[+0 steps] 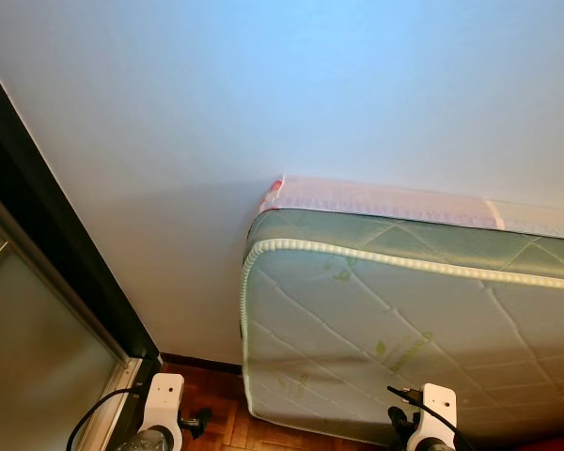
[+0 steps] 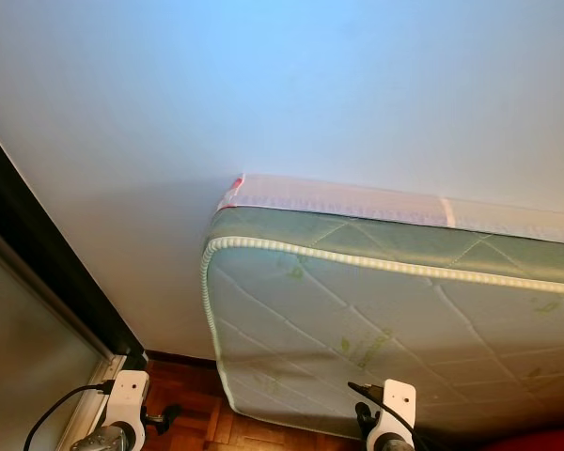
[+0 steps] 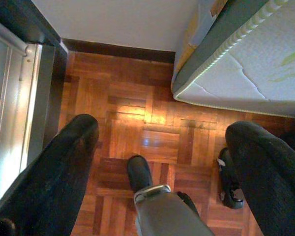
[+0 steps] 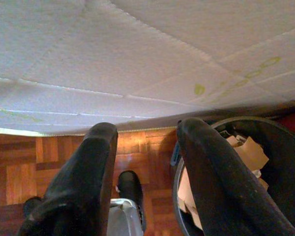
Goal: Clean up the room
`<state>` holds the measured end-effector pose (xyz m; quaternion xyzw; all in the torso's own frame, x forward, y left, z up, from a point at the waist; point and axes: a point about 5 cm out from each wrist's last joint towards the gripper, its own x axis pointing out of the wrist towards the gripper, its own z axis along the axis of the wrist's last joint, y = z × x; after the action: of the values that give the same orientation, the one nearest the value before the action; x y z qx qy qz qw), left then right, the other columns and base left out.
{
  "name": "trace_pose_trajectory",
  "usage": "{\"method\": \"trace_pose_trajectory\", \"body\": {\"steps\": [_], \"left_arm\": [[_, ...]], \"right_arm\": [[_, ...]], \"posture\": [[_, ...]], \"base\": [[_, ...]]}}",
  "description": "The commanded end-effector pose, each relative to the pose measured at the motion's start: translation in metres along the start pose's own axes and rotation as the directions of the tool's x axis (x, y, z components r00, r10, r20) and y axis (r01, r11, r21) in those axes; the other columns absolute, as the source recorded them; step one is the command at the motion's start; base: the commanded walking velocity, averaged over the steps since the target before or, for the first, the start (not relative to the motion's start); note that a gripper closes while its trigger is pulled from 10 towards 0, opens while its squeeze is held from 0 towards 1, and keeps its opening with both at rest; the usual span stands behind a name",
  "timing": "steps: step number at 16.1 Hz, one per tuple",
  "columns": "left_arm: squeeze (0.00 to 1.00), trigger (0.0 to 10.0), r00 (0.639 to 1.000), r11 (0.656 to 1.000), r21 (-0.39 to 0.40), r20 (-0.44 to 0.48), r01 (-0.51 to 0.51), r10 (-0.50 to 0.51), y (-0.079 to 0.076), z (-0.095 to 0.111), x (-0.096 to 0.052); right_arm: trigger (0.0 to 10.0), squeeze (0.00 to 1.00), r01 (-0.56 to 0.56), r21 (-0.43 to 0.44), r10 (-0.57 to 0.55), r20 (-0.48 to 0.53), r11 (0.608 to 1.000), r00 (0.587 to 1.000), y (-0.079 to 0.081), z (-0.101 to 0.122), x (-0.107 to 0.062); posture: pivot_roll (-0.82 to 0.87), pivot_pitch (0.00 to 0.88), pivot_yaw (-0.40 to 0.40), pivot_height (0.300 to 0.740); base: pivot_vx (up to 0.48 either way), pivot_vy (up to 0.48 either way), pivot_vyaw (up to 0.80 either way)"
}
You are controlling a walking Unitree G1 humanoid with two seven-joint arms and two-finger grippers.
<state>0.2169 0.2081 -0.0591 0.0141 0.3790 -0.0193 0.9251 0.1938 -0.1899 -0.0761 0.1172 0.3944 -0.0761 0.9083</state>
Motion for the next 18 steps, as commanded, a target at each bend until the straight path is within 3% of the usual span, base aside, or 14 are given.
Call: {"method": "trace_pose_trajectory", "body": {"steps": [1, 18], "left_arm": [[0.0, 10.0, 1.0, 1.0, 0.012, -0.025, 0.006, -0.005, -0.0019, -0.0069, -0.0013], [0.0, 10.0, 1.0, 1.0, 0.016, -0.027, 0.005, -0.004, -0.0018, -0.0075, -0.0015]], "right_arm": [[10.0, 0.0, 0.014, 0.008, -0.014, -0.018, 1.0, 1.0, -0.0046, -0.0055, -0.0019], [10.0, 0.0, 0.013, 0.016, -0.013, -0.027, 1.0, 1.0, -0.0054, -0.0073, -0.0023]], "posture": [[0.01, 0.074, -0.077, 0.74], [0.01, 0.074, -0.08, 0.74]], "base": [[-0.24, 0.0, 0.0], [-0.242, 0.0, 0.0]]}}
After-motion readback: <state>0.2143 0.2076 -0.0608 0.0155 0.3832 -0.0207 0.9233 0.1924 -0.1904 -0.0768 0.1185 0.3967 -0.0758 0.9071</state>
